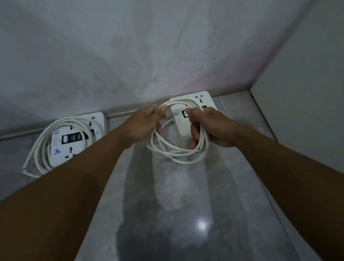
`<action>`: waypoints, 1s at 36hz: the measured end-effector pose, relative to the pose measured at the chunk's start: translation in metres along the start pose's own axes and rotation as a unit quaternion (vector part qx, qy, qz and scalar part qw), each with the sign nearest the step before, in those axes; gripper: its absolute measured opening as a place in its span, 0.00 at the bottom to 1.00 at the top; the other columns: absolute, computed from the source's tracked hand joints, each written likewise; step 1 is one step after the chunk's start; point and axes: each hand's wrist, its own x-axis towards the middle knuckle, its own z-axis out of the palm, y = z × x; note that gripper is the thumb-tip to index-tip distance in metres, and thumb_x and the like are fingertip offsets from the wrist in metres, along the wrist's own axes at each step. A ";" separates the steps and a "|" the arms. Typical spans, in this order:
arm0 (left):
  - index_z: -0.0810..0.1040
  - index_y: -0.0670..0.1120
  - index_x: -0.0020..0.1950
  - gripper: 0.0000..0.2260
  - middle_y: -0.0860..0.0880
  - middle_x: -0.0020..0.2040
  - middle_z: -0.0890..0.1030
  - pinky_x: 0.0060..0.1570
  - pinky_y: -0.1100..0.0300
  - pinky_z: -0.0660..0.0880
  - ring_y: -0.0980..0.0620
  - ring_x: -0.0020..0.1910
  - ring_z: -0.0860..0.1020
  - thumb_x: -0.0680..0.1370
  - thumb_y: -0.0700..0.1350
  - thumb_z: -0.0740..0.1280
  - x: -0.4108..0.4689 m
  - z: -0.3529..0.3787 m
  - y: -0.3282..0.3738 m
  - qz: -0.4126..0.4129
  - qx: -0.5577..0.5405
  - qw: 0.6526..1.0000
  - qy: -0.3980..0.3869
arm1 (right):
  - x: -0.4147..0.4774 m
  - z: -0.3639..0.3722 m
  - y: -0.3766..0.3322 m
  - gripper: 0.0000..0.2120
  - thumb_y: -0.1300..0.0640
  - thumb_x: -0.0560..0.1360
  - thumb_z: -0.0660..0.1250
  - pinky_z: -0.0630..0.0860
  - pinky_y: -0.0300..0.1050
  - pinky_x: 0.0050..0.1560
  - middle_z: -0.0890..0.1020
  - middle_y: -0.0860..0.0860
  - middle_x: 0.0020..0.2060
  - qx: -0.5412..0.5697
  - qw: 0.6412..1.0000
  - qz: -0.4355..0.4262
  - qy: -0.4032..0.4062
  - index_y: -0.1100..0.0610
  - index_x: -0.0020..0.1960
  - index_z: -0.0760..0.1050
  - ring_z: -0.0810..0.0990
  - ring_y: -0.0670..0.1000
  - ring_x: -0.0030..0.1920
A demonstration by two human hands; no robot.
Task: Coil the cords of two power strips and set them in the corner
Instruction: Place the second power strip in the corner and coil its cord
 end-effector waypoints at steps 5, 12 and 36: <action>0.77 0.46 0.51 0.19 0.45 0.38 0.79 0.23 0.64 0.66 0.51 0.27 0.75 0.83 0.59 0.55 0.000 0.021 -0.013 -0.035 0.016 0.998 0.045 | 0.002 0.005 0.010 0.17 0.48 0.81 0.67 0.82 0.52 0.33 0.77 0.59 0.28 0.031 0.998 -0.008 0.062 0.64 0.47 0.74 0.84 0.61 0.28; 0.74 0.46 0.55 0.22 0.41 0.47 0.81 0.44 0.49 0.78 0.43 0.41 0.79 0.82 0.62 0.51 -0.010 0.053 -0.030 -0.119 -0.021 0.984 0.132 | 0.005 0.008 0.032 0.10 0.44 0.76 0.70 0.84 0.53 0.48 0.87 0.49 0.38 -0.114 0.954 -0.108 0.255 0.50 0.50 0.81 0.87 0.50 0.39; 0.73 0.43 0.69 0.19 0.36 0.62 0.77 0.61 0.46 0.72 0.36 0.60 0.76 0.85 0.48 0.50 -0.011 0.092 -0.024 -0.204 -0.098 0.932 0.282 | 0.001 0.005 0.060 0.15 0.69 0.79 0.64 0.72 0.33 0.53 0.83 0.62 0.53 -0.314 0.813 -0.278 0.404 0.65 0.65 0.79 0.82 0.56 0.51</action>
